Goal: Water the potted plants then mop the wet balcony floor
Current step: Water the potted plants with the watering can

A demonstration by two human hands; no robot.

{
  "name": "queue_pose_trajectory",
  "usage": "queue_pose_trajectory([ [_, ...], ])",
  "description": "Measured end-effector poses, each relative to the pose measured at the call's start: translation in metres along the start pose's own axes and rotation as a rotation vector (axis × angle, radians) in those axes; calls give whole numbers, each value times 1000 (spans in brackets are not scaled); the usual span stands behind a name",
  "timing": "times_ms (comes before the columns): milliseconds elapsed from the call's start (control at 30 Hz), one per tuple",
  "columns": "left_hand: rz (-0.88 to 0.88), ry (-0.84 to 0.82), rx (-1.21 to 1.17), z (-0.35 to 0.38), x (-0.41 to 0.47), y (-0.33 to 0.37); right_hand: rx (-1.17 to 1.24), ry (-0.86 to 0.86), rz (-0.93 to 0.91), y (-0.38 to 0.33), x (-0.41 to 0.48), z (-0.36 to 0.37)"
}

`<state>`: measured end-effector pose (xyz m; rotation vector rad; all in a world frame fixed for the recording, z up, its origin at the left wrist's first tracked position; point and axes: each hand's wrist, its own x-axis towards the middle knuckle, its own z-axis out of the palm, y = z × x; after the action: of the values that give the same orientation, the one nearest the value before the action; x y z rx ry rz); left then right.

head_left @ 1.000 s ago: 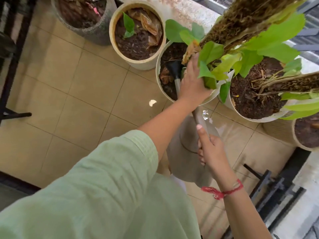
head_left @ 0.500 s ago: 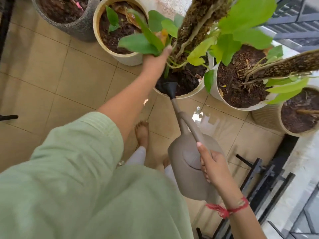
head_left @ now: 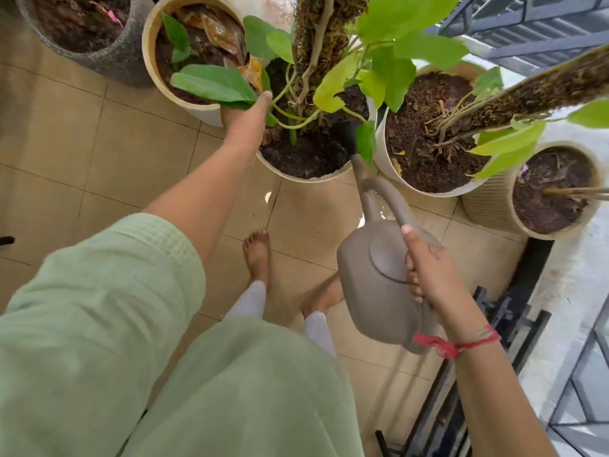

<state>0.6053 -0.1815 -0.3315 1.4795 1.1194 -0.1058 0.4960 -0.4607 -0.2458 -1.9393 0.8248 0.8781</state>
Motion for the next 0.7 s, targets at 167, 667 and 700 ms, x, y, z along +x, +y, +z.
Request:
queue_pose_trajectory([
  [167,-32,-10,20,5,-3,-12,28,29,-95,-35,22,-1],
  [667,-128,-110,66,-1,10,-26,-14,16,-151,-44,28,3],
  [700,-130,-112,58,-1,10,-26,-14,13,-129,-37,25,3],
])
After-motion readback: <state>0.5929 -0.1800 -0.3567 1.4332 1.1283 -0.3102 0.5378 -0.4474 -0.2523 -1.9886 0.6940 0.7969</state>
